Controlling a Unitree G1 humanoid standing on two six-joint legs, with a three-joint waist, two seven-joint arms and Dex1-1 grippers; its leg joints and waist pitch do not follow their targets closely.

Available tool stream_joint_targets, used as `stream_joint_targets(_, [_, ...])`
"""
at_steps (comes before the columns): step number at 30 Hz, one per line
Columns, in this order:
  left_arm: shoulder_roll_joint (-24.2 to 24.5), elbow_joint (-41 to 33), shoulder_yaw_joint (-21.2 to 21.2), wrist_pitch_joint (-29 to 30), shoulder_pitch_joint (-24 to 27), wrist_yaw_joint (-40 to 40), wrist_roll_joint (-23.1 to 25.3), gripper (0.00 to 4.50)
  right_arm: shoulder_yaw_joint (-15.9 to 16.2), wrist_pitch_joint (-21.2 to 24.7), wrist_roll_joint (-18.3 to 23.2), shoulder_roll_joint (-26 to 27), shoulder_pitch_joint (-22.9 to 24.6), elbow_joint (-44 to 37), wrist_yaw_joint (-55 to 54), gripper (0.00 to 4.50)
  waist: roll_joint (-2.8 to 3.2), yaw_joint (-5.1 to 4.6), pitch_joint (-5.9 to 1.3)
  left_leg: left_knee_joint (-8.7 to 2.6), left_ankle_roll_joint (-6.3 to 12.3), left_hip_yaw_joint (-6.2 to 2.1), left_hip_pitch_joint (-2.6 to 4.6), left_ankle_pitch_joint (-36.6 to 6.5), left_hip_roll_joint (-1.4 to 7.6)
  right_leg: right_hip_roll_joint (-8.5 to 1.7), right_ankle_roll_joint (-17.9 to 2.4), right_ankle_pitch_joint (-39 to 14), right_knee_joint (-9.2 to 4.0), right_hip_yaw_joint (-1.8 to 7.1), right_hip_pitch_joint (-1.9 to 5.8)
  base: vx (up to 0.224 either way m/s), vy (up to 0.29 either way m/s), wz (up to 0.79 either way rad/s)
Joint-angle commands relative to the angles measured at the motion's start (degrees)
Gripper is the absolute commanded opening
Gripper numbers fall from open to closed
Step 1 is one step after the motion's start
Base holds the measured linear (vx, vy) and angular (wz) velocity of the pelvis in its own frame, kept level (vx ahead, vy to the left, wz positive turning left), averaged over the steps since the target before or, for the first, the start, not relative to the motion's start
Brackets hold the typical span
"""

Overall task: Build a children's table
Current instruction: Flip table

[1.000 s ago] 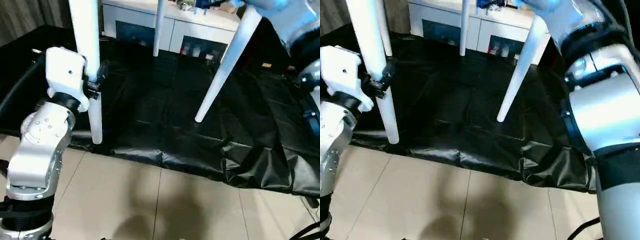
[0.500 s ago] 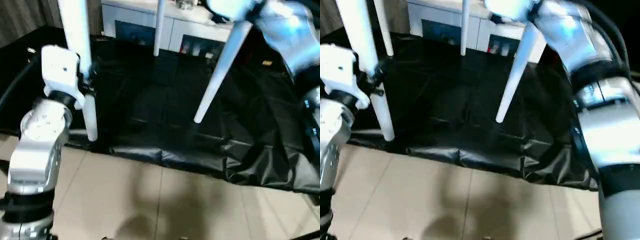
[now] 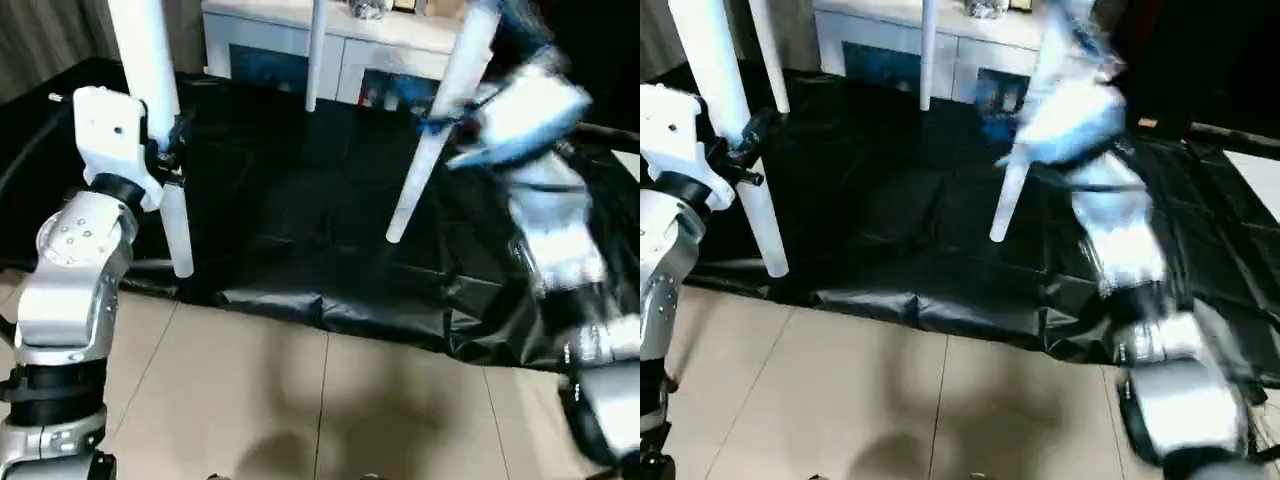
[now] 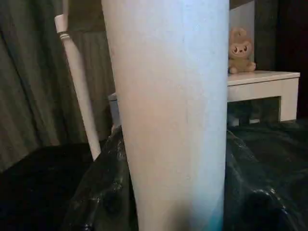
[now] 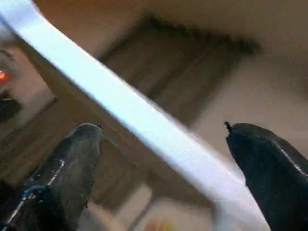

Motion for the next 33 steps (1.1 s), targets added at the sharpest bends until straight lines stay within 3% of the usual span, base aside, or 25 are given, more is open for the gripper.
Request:
stream_joint_targets(1, [0.55,2.07,-1.45,0.32,0.69,-2.03,0.85,1.9,-1.12,6.98,8.66,-0.42,5.28,-3.44,5.3,4.5,1.89,-0.02,-3.72,-5.75,-0.43,-0.26,0.64,-16.43,0.66,-2.09,-8.1,-11.91,-4.34,1.29,2.67,0.0,0.0,0.0])
stream_joint_targets(2, [0.54,2.08,-1.45,0.31,0.69,-2.02,0.85,1.9,-1.14,7.06,8.77,-0.44,5.38,-3.5,5.33,4.5,1.98,0.05,-3.7,-5.82,-0.32,-0.35,0.59,-16.1,0.75,-2.18,-8.17,-11.59,-4.32,1.31,2.63,0.0,0.0,0.0])
stream_joint_targets(3, [0.57,2.39,-1.46,-0.15,0.66,-2.15,0.86,1.9,-2.77,10.01,11.98,-1.45,9.62,-5.53,5.2,4.5,1.85,-0.08,-3.91,-5.77,-0.16,-0.38,0.15,-14.36,0.63,-2.23,-8.43,-10.25,-4.21,1.28,3.06,0.0,0.0,0.0])
stream_joint_targets(4, [0.62,2.54,-1.48,-0.31,0.65,-2.25,0.82,1.9,-3.64,10.62,12.42,-1.81,10.87,-5.98,4.33,4.5,1.78,0.16,-3.84,-5.69,0.02,-0.24,0.33,-12.79,0.71,-2.23,-8.72,-8.73,-4.29,1.35,2.78,0.0,0.0,0.0])
stream_joint_targets(5, [0.67,2.74,-1.48,-0.54,0.68,-2.3,0.84,1.9,-4.6,11.4,12.09,-2.11,11.66,-5.69,3.09,4.5,2.02,0.14,-3.8,-5.74,-0.08,-0.29,0.26,-12.72,0.7,-2.25,-8.95,-8.85,-4.2,1.32,2.85,0.0,0.0,0.0])
stream_joint_targets(6, [0.65,2.84,-1.46,-0.63,0.77,-2.5,0.65,1.9,-5.51,13.25,12.42,-2.17,12.02,-5.11,2.33,4.5,1.85,0.04,-3.84,-5.73,-0.14,-0.27,0.07,-12.49,0.65,-2.24,-9.02,-9.18,-4.26,1.28,3.0,0.0,0.0,0.0])
stream_joint_targets(8, [0.88,3.09,-1.75,-0.96,1.07,-3.32,0.57,1.9,-6.41,17.1,10.32,-2.5,11.57,-3.19,0.62,4.5,2.31,-0.06,-3.66,-5.7,-0.53,-0.3,0.13,-12.77,0.47,-2.12,-8.97,-11.87,-4.44,1.2,2.88,0.0,0.0,0.0])
stream_joint_targets(10, [0.9,3.44,-1.85,-1.23,1.1,-3.72,0.51,1.9,-6.57,20.57,9.93,-2.42,11.03,-2.48,1.17,4.5,2.2,-0.2,-3.59,-5.7,-0.93,-0.25,0.28,-15.1,0.39,-2.17,-7.86,-16.31,-4.93,1.2,2.67,0.0,0.0,0.0])
stream_joint_targets(11, [0.96,3.63,-2.0,-1.38,1.17,-4.25,0.31,1.9,-6.14,24.22,10.7,-2.25,9.27,-0.34,3.15,4.5,2.51,-0.23,-3.62,-5.7,-1.0,-0.29,0.34,-15.39,0.41,-2.19,-7.83,-16.6,-4.91,1.2,2.53,0.0,0.0,0.0])
stream_joint_targets(12, [1.01,3.73,-2.11,-1.47,1.21,-4.6,0.18,1.9,-5.83,26.56,11.28,-2.19,8.17,0.96,4.4,4.5,2.45,-0.46,-3.6,-5.7,-0.95,-0.36,0.28,-15.8,0.36,-2.06,-8.01,-16.93,-4.9,1.12,2.5,0.0,0.0,0.0])
stream_joint_targets(14, [1.19,4.17,-2.15,-1.52,1.3,-6.44,-0.92,1.9,-4.43,31.87,14.5,-1.66,1.15,11.33,13.7,4.5,2.65,-0.64,-3.66,-5.65,-0.67,-0.42,0.32,-16.99,0.39,-2.22,-8.74,-17.8,-5.02,1.05,2.32,0.0,0.0,0.0])
stream_joint_targets(16, [1.22,4.44,-2.06,-1.38,1.28,-7.35,-1.56,1.9,-3.79,33.27,15.23,-1.5,-1.16,14.84,18.41,4.5,2.7,-0.75,-3.67,-5.57,-0.03,-0.46,0.22,-17.82,0.44,-2.41,-10.17,-18.0,-5.03,0.99,2.4,0.0,0.0,0.0])
stream_joint_targets(18, [1.41,4.71,-2.05,-1.32,1.36,-8.14,-1.9,1.9,-3.84,33.61,13.08,-1.22,-3.81,19.31,19.84,4.5,3.04,-0.39,-3.68,-5.47,0.26,-0.26,0.39,-15.96,0.76,-2.66,-11.7,-15.8,-5.05,1.15,2.13,0.0,0.0,0.0])
stream_joint_targets(22, [2.01,5.66,-1.84,-1.18,1.73,-10.64,-3.63,1.9,-4.78,34.39,9.25,-0.06,-10.84,29.62,21.01,4.5,3.25,0.04,-3.89,-5.39,0.36,-0.17,0.15,-11.66,0.83,-2.71,-14.18,-10.56,-4.25,1.12,2.6,0.0,0.0,0.0])
stream_joint_targets(23, [2.26,5.82,-1.82,-1.2,1.9,-11.03,-3.75,1.9,-4.66,34.1,8.35,0.14,-12.22,31.55,20.42,4.5,3.0,-0.04,-3.96,-5.47,0.34,-0.19,-0.12,-10.98,0.73,-2.72,-14.55,-10.25,-4.17,1.01,2.95,0.0,0.0,0.0])
stream_joint_targets(25, [2.52,6.1,-1.72,-1.23,2.05,-11.41,-3.83,1.9,-4.52,33.88,7.63,0.57,-15.08,35.31,18.8,4.5,3.34,-0.09,-3.91,-5.42,0.22,-0.16,0.0,-10.84,0.87,-2.9,-14.97,-10.13,-4.05,1.07,2.82,0.0,0.0,0.0])
stream_joint_targets(26, [2.56,5.89,-1.7,-1.01,2.2,-11.53,-3.96,1.9,-4.27,33.55,7.35,0.59,-15.97,36.54,17.87,4.5,2.54,-0.09,-3.92,-5.44,0.41,-0.03,0.0,-10.98,0.88,-2.87,-14.92,-10.58,-4.22,1.04,2.82,0.0,0.0,0.0])
stream_joint_targets(27, [2.79,5.73,-1.84,-0.85,2.27,-11.63,-3.66,1.9,-4.6,34.01,7.65,0.87,-17.18,38.05,17.06,4.5,3.01,0.11,-3.81,-5.48,0.24,-0.09,0.12,-11.34,0.93,-2.99,-14.82,-11.28,-4.15,1.11,2.72,0.0,0.0,0.0])
stream_joint_targets(28, [2.85,5.37,-1.86,-0.54,2.46,-11.71,-3.63,1.9,-4.53,34.08,7.23,1.0,-18.06,39.2,15.49,4.5,2.59,-0.02,-3.73,-5.51,0.18,-0.01,0.07,-11.58,0.96,-2.97,-14.62,-11.9,-4.25,1.12,2.68,0.0,0.0,0.0])
stream_joint_targets(30, [3.06,4.7,-1.89,-0.06,2.9,-11.75,-3.61,1.9,-5.05,34.4,6.6,1.53,-19.37,41.25,14.87,4.5,2.84,0.11,-3.67,-5.6,-0.22,-0.06,0.15,-12.19,1.04,-3.05,-14.11,-12.97,-4.2,1.16,2.65,0.0,0.0,0.0])
stream_joint_targets(33, [3.26,4.28,-1.99,0.13,3.39,-11.6,-3.65,1.9,-6.2,34.39,6.73,2.12,-19.8,42.42,16.69,4.5,2.77,0.12,-3.64,-5.66,-0.07,-0.04,0.06,-12.12,1.09,-3.09,-13.8,-12.35,-4.16,1.26,2.67,0.0,0.0,0.0])
